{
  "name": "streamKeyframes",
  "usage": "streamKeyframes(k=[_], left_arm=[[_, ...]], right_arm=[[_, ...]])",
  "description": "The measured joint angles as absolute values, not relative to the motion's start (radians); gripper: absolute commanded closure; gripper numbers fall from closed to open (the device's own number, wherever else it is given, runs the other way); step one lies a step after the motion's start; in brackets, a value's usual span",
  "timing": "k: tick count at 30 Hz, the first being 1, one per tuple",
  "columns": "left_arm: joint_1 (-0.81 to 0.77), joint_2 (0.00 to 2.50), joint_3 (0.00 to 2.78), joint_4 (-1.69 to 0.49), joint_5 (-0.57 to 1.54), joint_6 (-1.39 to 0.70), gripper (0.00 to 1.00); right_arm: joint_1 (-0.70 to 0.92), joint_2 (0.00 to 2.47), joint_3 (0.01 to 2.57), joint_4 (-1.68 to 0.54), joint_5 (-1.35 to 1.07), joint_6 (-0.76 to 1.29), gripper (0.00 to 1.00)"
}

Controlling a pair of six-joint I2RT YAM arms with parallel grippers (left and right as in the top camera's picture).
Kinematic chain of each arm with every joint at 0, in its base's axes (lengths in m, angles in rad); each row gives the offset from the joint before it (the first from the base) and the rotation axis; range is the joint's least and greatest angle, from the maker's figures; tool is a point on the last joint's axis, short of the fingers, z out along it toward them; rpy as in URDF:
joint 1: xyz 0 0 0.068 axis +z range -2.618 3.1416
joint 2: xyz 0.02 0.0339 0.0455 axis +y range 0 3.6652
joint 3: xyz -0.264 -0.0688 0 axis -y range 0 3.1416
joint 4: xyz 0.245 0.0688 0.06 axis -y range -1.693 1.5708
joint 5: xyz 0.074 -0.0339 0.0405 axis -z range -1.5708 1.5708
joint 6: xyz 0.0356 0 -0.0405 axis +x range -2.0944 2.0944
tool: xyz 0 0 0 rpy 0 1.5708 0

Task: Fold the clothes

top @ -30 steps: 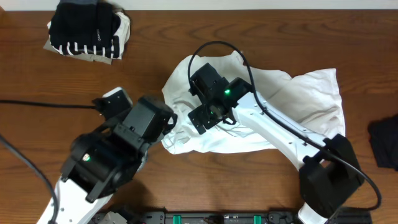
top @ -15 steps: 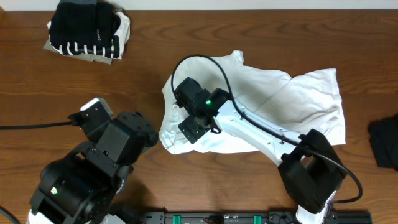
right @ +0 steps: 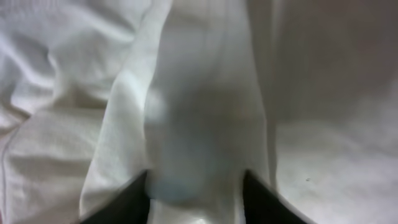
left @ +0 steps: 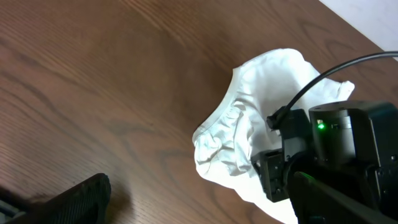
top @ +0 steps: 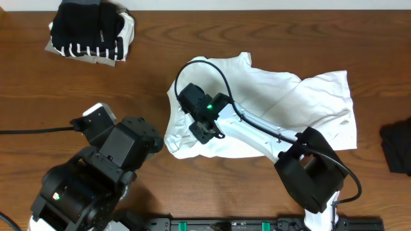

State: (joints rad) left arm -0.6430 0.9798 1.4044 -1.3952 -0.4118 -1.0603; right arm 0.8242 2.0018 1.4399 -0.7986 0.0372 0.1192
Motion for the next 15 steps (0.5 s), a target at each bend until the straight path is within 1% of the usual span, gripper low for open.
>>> streamKeyframes(k=[2, 4, 5, 15], left_arm=[[-0.643, 0.980, 1.404, -1.396, -0.412, -1.062, 0.07], [-0.643, 0.980, 1.404, -1.398, -0.412, -1.063, 0.07], [-0.643, 0.980, 1.404, -1.401, -0.412, -1.063, 0.07], [-0.643, 0.980, 1.404, -1.407, -0.412, -1.067, 0.07]], right_arm=[[0.824, 2.002, 1.440, -0.792, 0.042, 0.126, 0.87], [0.824, 2.002, 1.440, -0.787, 0.043, 0.130, 0.96], [0.824, 2.002, 1.440, -0.784, 0.044, 0.133, 0.99], [0.820, 2.002, 1.440, -0.696, 0.119, 0.154, 0.99]])
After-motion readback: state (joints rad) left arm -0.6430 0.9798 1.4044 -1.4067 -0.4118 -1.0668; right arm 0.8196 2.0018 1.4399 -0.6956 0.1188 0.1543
